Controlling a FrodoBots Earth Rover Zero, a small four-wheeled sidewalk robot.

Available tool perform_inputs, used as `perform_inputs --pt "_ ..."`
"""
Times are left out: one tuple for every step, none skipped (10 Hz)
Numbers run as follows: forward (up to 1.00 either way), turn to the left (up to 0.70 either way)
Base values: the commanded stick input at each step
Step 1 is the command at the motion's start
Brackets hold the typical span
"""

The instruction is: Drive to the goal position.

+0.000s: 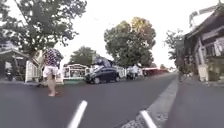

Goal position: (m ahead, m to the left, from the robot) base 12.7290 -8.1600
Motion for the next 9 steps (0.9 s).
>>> perform_inputs --pt "0.70 -0.35" --pt "0.70 -0.35" --pt "0.70 -0.35" --pt "0.70 -0.35" --pt "0.70 -0.35" --pt "0.70 -0.35" --pt "0.70 -0.35" --pt "0.70 -0.35" --pt "0.70 -0.34"
